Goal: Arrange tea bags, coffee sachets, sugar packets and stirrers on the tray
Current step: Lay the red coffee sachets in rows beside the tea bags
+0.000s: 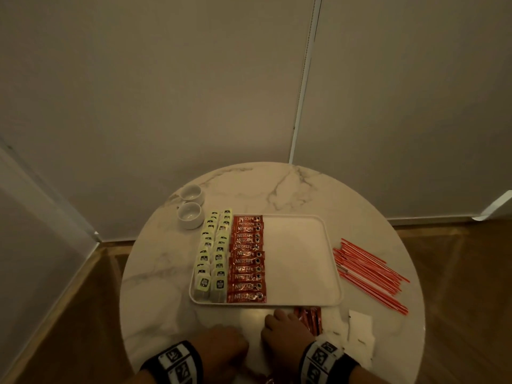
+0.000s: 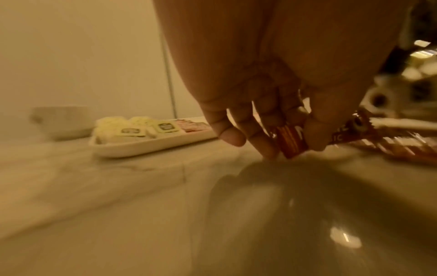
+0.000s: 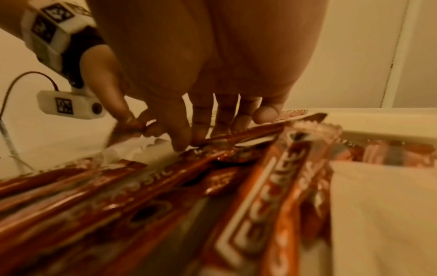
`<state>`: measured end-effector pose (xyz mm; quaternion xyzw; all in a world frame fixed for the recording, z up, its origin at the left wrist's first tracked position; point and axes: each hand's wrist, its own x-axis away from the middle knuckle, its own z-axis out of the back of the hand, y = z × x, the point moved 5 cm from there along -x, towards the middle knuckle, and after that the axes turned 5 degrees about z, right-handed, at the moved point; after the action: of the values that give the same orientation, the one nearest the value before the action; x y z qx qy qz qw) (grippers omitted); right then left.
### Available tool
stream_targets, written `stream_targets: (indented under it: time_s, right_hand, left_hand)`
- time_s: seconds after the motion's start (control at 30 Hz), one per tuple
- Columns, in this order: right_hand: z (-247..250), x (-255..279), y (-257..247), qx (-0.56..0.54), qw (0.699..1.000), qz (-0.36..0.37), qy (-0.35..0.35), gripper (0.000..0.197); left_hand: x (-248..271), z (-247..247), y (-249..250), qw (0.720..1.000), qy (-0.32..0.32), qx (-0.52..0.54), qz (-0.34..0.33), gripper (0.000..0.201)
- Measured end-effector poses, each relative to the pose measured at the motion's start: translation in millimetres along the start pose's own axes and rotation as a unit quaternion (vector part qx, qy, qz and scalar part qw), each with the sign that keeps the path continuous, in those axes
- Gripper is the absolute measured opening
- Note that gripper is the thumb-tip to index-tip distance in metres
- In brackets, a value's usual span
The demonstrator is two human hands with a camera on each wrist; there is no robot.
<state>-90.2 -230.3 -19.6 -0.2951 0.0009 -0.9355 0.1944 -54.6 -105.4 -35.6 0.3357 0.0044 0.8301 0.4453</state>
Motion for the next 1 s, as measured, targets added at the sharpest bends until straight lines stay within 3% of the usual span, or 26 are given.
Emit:
stream_targets:
  time_s: [0.07,0.13,0.2,0.27,0.4,0.53,0.6,0.63,0.67,0.77,0.9,1.0]
  right_hand:
    - [-0.5,-1.7,1.3,-0.018,1.000,0.011,0.000,0.035]
    - [9.4,-2.5,-2.1,-0.043,0.997,0.021,0.067,0.030]
    - [16.3,-2.1,9.3,-0.122,0.985,-0.015,0.123,0.019]
    - [28.7,4.0,21.6,-0.237,0.951,-0.057,0.189,0.015]
    - [54.4,12.9,42.8,-0.414,0.870,-0.081,0.257,0.013]
    - [66.2,14.2,47.1,-0.654,0.708,-0.066,0.257,0.007]
    - [68.5,13.0,44.6,-0.705,0.665,-0.053,0.241,0.014]
    - [69.9,13.0,43.2,-0.704,0.667,-0.054,0.239,0.019]
    - [70.7,13.2,42.9,-0.681,0.687,-0.060,0.245,0.022]
    - [71.3,12.9,44.7,-0.572,0.771,-0.060,0.274,0.017]
    - [69.1,15.9,46.2,-0.553,0.785,-0.047,0.275,0.008]
    - [62.3,17.0,41.0,-0.578,0.781,-0.021,0.236,0.005]
  left_hand:
    - [2.0,10.5,-10.8,0.994,0.057,0.094,0.013,0.016]
    - [4.8,21.7,-20.4,0.975,0.098,0.193,0.047,0.007]
    - [6.5,28.3,-29.7,0.943,0.124,0.302,0.072,0.017]
    - [7.7,35.5,-37.0,0.903,0.117,0.401,0.098,0.026]
    - [11.0,58.7,-33.4,0.861,0.110,0.484,0.114,0.012]
    - [9.0,71.4,-29.8,0.846,0.118,0.506,0.123,0.022]
    - [6.9,75.2,-25.8,0.843,0.129,0.508,0.121,0.024]
    - [6.8,77.3,-23.3,0.851,0.142,0.492,0.117,0.024]
    - [6.6,79.8,-20.1,0.860,0.159,0.473,0.105,0.023]
    - [6.7,86.1,-9.1,0.869,0.186,0.456,0.053,0.017]
    - [6.1,88.0,-3.3,0.860,0.169,0.481,0.034,0.018]
    - [6.5,84.9,-6.6,0.865,0.159,0.474,0.043,0.016]
